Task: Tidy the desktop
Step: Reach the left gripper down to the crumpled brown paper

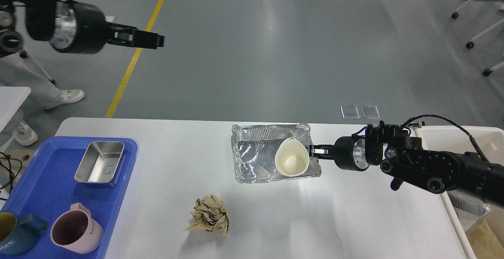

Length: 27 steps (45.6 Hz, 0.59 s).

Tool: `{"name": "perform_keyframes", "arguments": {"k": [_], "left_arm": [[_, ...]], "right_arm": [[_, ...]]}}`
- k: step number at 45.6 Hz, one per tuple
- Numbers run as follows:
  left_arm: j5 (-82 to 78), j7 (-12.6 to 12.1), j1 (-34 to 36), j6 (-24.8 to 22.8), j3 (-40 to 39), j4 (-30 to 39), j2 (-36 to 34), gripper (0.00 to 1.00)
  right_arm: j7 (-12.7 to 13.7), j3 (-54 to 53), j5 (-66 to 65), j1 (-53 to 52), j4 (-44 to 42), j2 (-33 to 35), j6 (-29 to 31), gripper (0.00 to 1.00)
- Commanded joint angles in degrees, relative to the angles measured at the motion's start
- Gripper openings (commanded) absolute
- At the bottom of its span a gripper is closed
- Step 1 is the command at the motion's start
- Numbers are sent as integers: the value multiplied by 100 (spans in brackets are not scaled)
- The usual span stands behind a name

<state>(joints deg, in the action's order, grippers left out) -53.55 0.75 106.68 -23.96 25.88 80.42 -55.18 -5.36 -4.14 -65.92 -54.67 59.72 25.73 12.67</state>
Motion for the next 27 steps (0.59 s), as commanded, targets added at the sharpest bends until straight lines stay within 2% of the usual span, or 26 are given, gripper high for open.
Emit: {"name": "perform_keyframes", "arguments": {"k": [1, 7, 27], "left_arm": [[-7, 4, 72, -460, -31, 553, -1019, 87], [-7, 4, 143, -908, -66, 765, -1881, 87], [2, 74, 169, -2113, -707, 923, -3999, 87]], "right_arm": [[0, 27, 0, 18, -40, -59, -1, 0], [0, 62, 0, 35, -75, -77, -1, 0], [0, 80, 0, 53, -303, -410, -1, 0]]}}
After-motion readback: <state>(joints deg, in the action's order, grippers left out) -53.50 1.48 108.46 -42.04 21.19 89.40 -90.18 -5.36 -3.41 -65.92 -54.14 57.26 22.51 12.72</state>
